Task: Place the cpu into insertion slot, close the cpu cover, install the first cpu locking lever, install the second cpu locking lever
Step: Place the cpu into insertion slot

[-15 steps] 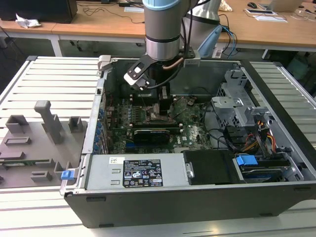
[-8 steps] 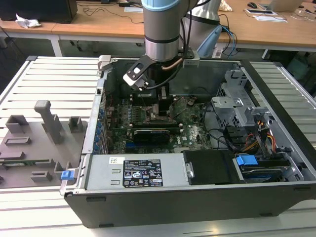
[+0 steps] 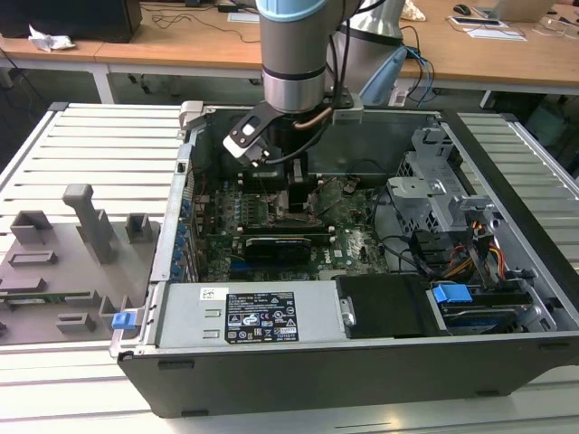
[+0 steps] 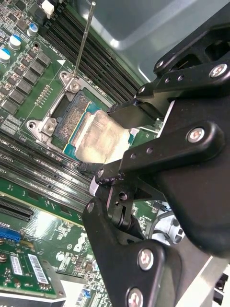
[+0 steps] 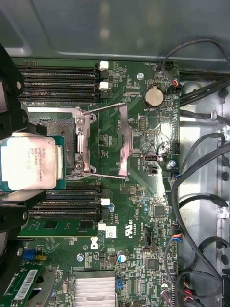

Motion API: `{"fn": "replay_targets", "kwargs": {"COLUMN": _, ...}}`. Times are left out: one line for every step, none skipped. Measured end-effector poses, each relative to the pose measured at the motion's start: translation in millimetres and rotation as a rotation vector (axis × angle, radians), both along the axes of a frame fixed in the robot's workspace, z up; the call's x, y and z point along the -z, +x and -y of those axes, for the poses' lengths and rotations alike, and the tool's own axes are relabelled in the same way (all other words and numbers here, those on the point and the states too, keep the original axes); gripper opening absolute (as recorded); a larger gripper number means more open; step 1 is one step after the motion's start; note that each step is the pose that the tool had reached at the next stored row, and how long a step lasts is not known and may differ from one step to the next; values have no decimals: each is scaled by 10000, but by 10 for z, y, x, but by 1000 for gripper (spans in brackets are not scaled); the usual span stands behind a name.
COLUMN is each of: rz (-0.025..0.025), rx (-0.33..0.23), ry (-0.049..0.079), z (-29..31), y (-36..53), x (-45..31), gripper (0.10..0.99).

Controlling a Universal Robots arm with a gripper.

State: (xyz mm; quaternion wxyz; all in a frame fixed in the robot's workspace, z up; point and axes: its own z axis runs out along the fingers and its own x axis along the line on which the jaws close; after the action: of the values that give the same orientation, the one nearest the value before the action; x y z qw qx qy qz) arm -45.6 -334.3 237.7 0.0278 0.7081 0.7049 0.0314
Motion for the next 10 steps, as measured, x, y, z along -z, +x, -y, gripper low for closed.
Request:
{"fn": "replay_targets", "kwargs": {"rz": 0, "rx": -1, "ry": 0, "z": 0, "y": -2, "x": 1, "gripper": 529}}
{"fn": "replay_targets", "kwargs": {"rz": 0, "rx": -1, "ry": 0, "z": 0, "y": -4, "x": 1, "gripper": 529}}
{"fn": "replay_targets", "kwargs": {"rz": 0, "rx": -1, "ry": 0, "z": 0, "y": -8, "x": 2, "gripper": 529}}
{"fn": "replay_targets", "kwargs": {"rz": 0, "rx": -1, "ry": 0, "z": 0, "y": -13, "x": 4, "gripper": 529}}
{"fn": "replay_targets", "kwargs": {"rz": 1, "rx": -2, "ry": 0, "z": 0, "y": -14, "x": 5, "gripper": 529}}
{"fn": "replay_targets", "kwargs": {"rz": 1, "rx": 0, "ry": 0, "z": 0, "y": -17, "x": 8, "gripper": 529}}
{"fn": "replay_targets", "kwargs": {"rz": 3, "rx": -1, "ry": 2, "z": -1, "y": -17, "x": 17, "gripper": 529}}
{"fn": "replay_targets", "kwargs": {"rz": 0, "rx": 1, "ry": -1, "z": -6, "y": -18, "x": 26, "gripper": 529}}
{"fn": "replay_targets", "kwargs": {"rz": 1, "rx": 0, "ry": 1, "z": -14, "y": -18, "x": 38, "gripper": 529}}
{"fn": "replay_targets", "kwargs": {"rz": 1, "rx": 0, "ry": 0, "z": -21, "y": -18, "x": 47, "gripper": 529}}
